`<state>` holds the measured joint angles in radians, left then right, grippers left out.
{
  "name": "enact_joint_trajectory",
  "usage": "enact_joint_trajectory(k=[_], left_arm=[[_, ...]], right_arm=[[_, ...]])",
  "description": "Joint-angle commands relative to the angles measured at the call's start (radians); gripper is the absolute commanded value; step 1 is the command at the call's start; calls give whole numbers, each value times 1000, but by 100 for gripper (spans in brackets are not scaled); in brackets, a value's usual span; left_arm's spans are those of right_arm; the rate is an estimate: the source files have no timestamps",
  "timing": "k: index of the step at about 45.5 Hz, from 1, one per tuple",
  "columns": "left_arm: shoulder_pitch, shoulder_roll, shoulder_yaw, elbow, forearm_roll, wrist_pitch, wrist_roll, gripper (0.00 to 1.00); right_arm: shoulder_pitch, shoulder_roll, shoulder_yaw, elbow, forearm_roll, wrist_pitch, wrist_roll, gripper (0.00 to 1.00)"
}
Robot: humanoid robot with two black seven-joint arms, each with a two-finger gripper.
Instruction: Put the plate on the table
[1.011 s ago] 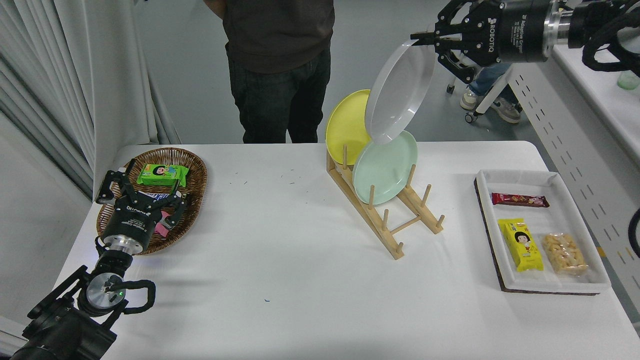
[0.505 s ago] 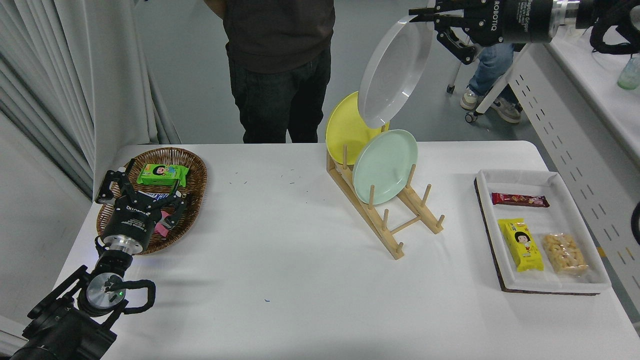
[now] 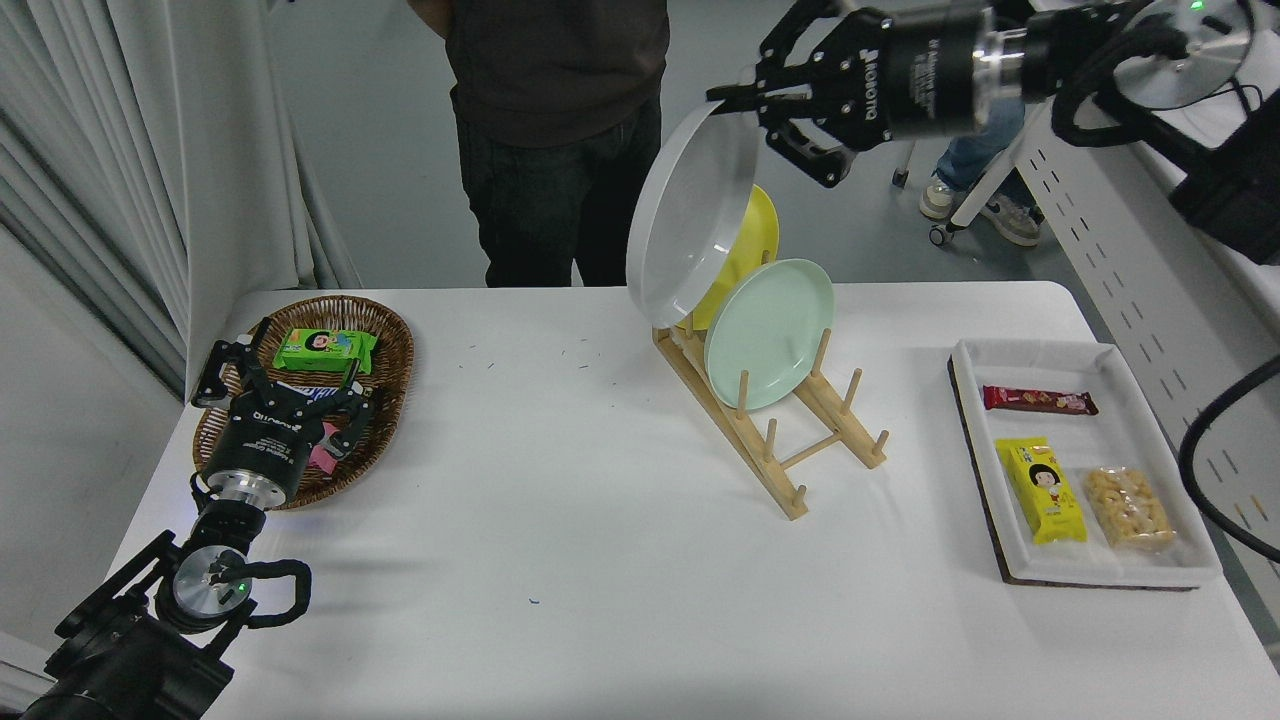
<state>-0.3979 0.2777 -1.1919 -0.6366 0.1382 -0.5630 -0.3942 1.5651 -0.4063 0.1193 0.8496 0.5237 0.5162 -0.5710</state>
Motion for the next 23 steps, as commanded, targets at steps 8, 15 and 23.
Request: enact_joint_trajectory(k=[8, 15, 23], left_arm=[[-1, 0, 0, 0, 0, 0, 0, 98], [1, 0, 0, 0, 0, 0, 0, 98], [-1, 0, 0, 0, 0, 0, 0, 98]], right_arm=[[-47, 107, -9, 19, -4, -100, 0, 0], [-36, 190, -6, 13, -8, -228, 0, 0], [-42, 296, -7, 5, -28, -344, 0, 0]])
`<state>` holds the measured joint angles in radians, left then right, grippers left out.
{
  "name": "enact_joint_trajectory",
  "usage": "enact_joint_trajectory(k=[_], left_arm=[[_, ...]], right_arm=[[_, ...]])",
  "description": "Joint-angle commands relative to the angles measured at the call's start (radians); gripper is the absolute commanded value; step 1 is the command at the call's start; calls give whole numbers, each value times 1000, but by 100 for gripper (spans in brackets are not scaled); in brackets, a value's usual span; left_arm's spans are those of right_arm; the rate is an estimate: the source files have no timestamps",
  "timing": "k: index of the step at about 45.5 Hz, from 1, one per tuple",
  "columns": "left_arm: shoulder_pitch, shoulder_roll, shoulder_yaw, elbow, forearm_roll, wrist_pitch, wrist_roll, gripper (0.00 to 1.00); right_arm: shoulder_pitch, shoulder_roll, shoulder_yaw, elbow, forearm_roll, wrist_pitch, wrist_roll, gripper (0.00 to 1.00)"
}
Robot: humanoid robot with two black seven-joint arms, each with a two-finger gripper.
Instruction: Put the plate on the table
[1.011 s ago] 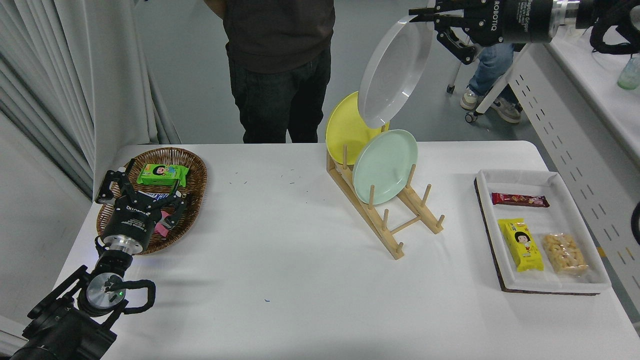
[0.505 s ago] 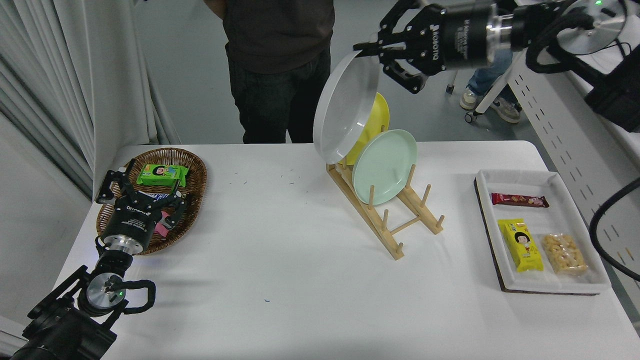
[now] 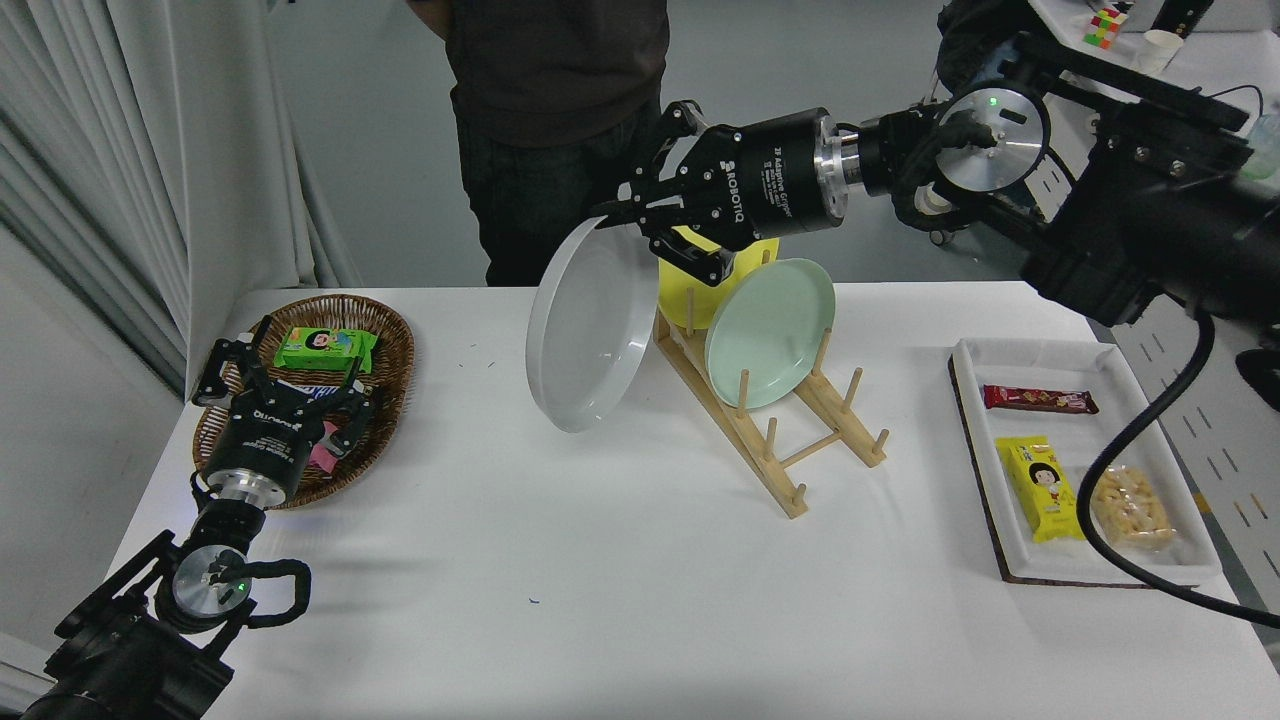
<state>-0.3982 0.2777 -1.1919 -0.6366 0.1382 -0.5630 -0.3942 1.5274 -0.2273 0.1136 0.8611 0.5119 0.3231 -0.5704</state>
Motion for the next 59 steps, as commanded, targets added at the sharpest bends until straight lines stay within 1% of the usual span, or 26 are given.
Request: enact_joint_trajectory(k=[1, 5, 14, 20, 30, 35, 42, 43, 49, 53, 59], left_arm=[[-1, 0, 0, 0, 0, 0, 0, 98], [1, 0, 0, 0, 0, 0, 0, 98], [-1, 0, 0, 0, 0, 0, 0, 98], [-1, 0, 0, 0, 0, 0, 0, 98], [-1, 0, 0, 0, 0, 0, 0, 98], [-1, 0, 0, 0, 0, 0, 0, 98], [-1, 0, 0, 0, 0, 0, 0, 98], [-1, 0, 0, 0, 0, 0, 0, 98], [-1, 0, 0, 0, 0, 0, 0, 98], [-1, 0, 0, 0, 0, 0, 0, 98], [-1, 0, 0, 0, 0, 0, 0, 98]], right_arm=[[-6, 124, -2, -8, -18, -160, 0, 0], [-16, 160, 0, -22, -44, -187, 0, 0], [-56, 200, 1, -37, -148, -190, -2, 0], [-81, 226, 6, -40, -156, -199, -3, 0], [-105, 227, 12, -54, -153, -370, -16, 0], [-121, 227, 14, -74, -150, -443, -54, 0], [-142, 227, 14, -119, -145, -541, -143, 0], [-147, 227, 15, -126, -145, -561, -170, 0], [-164, 227, 35, -128, -139, -565, -239, 0], [-170, 227, 40, -125, -136, -565, -250, 0], [-184, 227, 38, -122, -52, -572, -261, 0]])
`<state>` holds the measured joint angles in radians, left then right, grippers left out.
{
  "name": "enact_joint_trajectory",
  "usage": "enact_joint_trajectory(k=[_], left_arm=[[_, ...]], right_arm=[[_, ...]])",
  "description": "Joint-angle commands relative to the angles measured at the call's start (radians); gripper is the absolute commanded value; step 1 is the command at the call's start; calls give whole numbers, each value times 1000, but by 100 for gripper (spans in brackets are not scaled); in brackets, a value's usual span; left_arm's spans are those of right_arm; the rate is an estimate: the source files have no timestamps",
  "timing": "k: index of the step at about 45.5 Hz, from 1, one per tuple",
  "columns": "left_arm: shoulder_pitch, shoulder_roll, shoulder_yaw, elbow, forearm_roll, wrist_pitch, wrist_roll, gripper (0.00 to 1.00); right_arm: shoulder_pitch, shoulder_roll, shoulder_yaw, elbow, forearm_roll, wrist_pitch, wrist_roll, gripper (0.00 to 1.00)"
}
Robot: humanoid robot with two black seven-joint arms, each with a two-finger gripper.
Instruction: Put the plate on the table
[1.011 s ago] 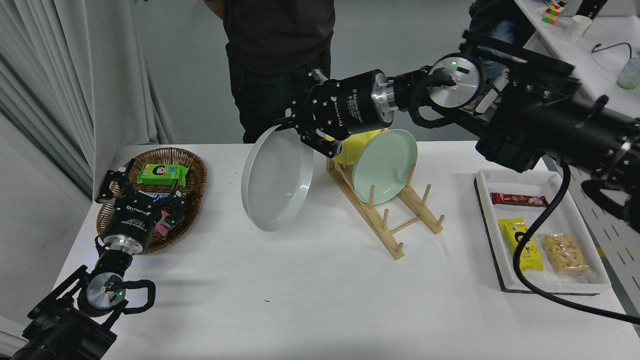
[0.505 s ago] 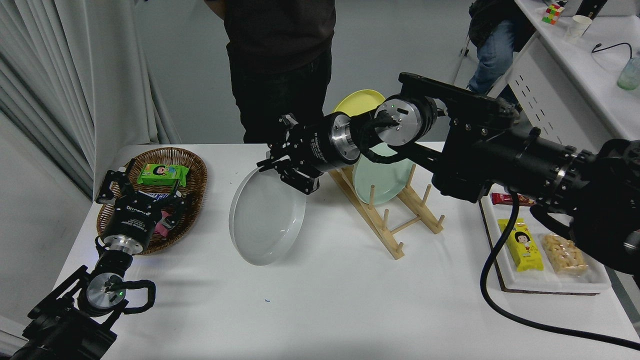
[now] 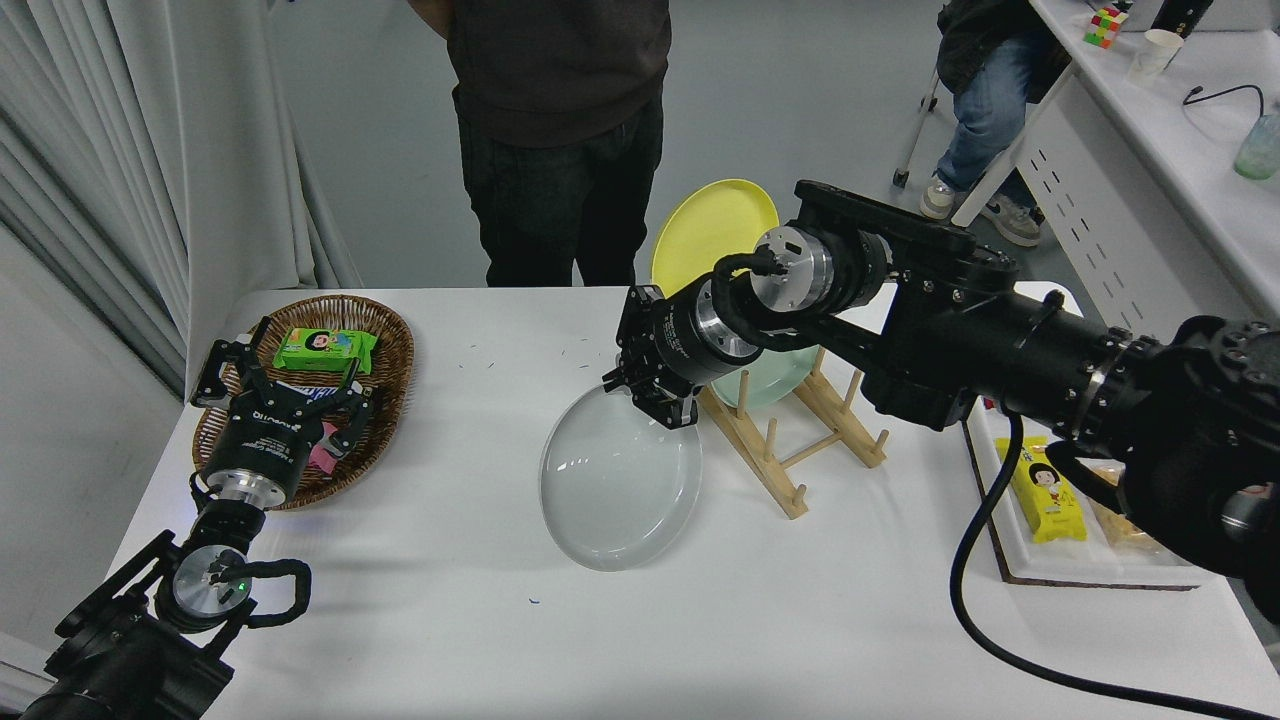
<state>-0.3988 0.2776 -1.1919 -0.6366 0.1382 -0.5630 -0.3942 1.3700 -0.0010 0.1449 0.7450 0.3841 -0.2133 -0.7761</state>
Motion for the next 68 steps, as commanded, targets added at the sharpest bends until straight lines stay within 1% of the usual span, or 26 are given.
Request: enact_joint_trajectory(k=[1, 11, 20, 31, 42, 49, 60, 68], left_arm=[[0, 0, 0, 0, 0, 0, 0, 98], [0, 0, 0, 0, 0, 0, 0, 98], [0, 0, 0, 0, 0, 0, 0, 98], [0, 0, 2, 0, 0, 0, 0, 98], [0, 0, 0, 0, 0, 0, 0, 98], [0, 0, 0, 0, 0, 0, 0, 98], [0, 0, 0, 0, 0, 0, 0, 98], [0, 0, 2, 0, 0, 0, 0, 98]], right_arm=[[-31, 1, 4, -6, 87, -35, -54, 0], [-71, 1, -30, 8, 93, -63, -49, 0], [-109, 1, -68, 1, 98, -124, -49, 0], [-112, 1, -59, -7, 99, -190, -49, 0], [-112, 1, -50, -29, 101, -210, -45, 0], [-112, 1, -44, -29, 101, -287, -46, 0], [-112, 1, -36, -33, 102, -350, -48, 0], [-120, 1, -28, -36, 101, -322, -45, 0]])
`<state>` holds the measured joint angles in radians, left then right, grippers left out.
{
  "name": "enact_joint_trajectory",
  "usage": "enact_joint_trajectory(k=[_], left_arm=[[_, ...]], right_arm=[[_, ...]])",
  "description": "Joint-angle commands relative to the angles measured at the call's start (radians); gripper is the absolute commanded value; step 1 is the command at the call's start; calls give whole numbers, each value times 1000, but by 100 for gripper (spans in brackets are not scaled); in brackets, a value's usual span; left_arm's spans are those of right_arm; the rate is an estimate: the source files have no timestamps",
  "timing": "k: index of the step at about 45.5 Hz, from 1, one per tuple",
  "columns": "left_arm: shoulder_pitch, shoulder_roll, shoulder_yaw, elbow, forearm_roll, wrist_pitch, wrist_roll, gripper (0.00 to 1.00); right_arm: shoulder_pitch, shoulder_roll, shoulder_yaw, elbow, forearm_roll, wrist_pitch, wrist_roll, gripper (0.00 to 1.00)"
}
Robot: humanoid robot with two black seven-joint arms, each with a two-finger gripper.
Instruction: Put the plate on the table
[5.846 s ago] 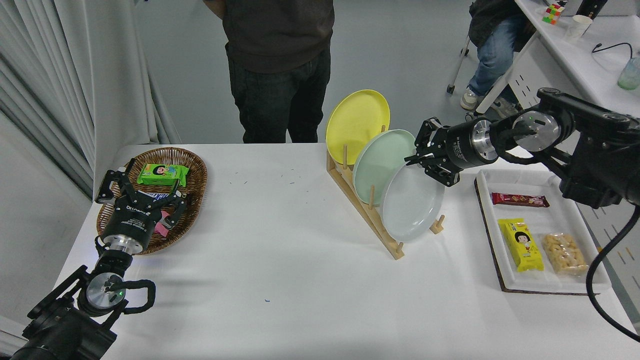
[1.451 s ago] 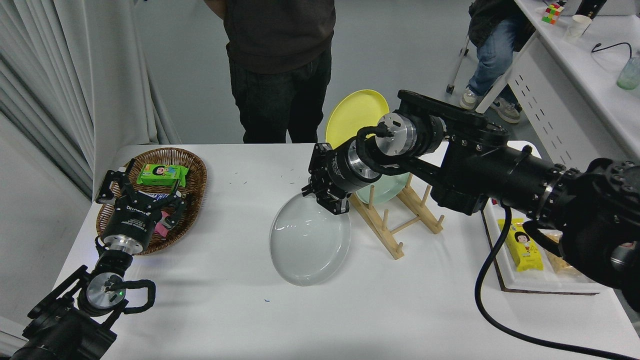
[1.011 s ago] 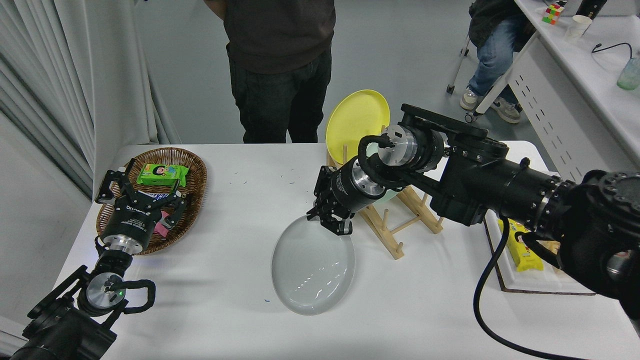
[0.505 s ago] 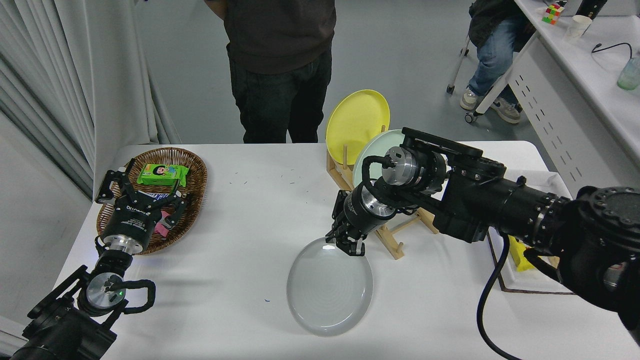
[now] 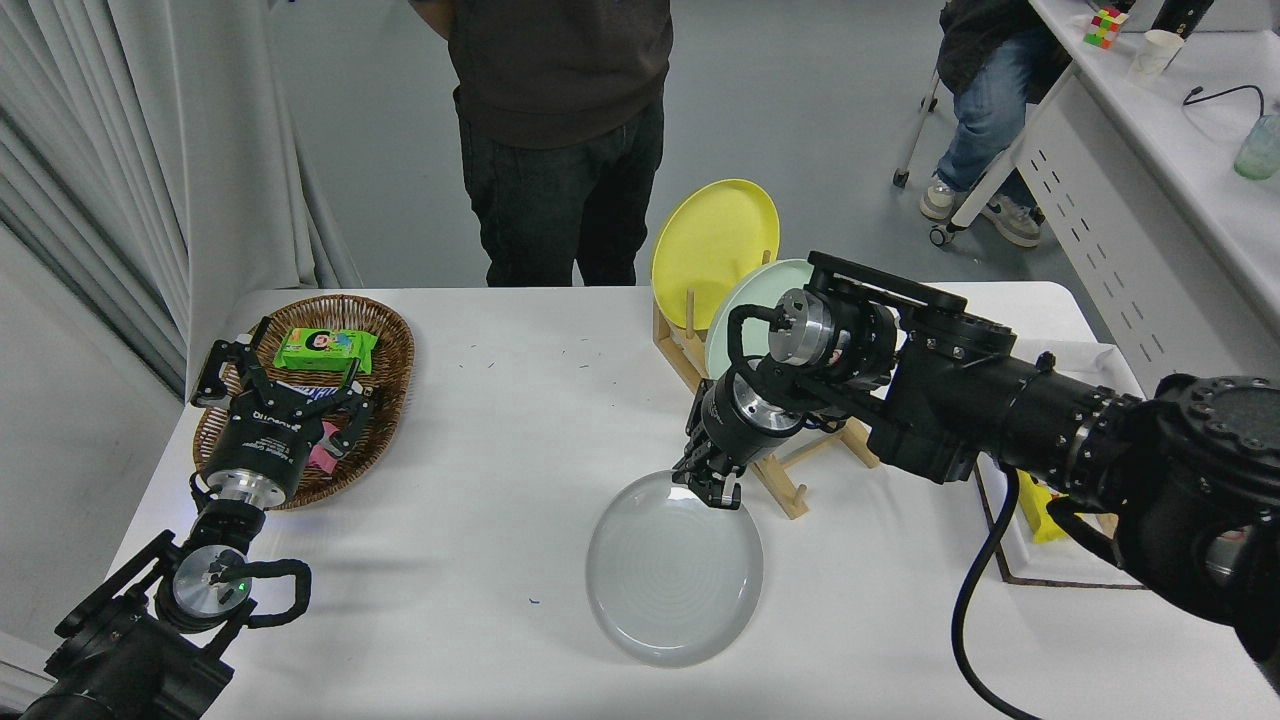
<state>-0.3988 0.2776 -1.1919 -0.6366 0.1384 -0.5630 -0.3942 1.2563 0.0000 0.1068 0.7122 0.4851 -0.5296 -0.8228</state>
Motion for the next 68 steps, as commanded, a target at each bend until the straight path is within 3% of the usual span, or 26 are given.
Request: enact_joint_trajectory(k=[1, 68], left_arm=[[0, 0, 1, 0, 0, 0, 0, 98], [0, 0, 0, 0, 0, 0, 0, 98]], right_arm=[[-6, 0, 13, -5, 0, 2, 2, 0], [-74, 0, 74, -60, -13, 37, 5, 0]])
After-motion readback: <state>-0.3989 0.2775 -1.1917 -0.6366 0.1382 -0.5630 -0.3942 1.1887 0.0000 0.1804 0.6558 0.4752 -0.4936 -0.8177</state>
